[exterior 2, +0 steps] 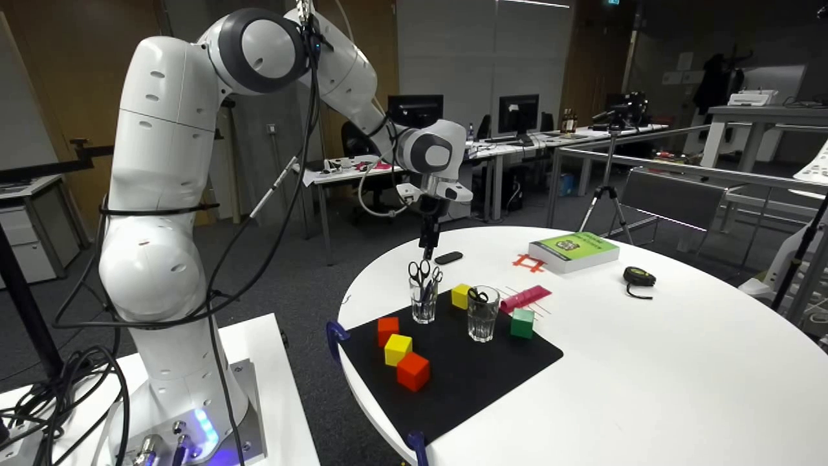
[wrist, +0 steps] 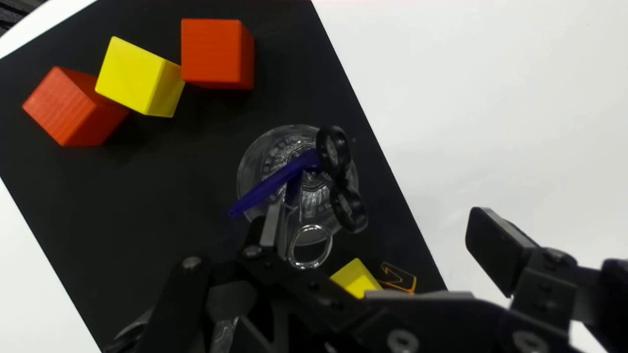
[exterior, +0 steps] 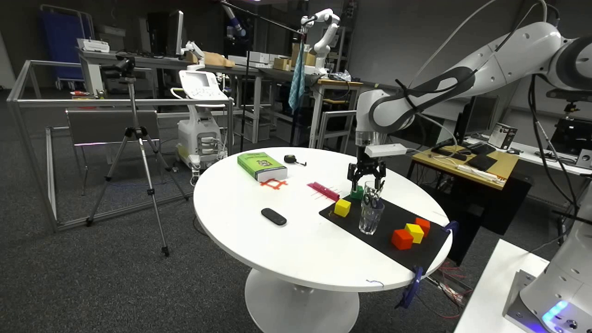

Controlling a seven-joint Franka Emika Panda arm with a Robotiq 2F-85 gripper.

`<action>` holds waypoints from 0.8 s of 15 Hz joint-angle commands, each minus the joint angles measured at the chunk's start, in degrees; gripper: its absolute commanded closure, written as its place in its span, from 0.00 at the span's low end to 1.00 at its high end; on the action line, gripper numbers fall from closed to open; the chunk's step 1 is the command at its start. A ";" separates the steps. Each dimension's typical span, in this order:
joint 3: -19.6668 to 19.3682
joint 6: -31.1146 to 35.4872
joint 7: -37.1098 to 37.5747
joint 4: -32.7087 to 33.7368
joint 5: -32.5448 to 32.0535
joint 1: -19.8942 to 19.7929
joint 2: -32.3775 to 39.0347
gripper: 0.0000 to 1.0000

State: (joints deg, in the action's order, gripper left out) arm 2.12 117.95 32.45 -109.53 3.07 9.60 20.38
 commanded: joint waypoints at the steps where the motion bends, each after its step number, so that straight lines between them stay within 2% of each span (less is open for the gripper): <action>1: -0.31 -3.38 0.36 -0.32 -1.53 0.74 -1.09 0.00; 12: -0.94 -4.53 -0.05 0.92 -5.62 0.64 2.13 0.00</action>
State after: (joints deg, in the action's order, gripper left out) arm 1.84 115.15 32.56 -109.53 -1.61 9.92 21.78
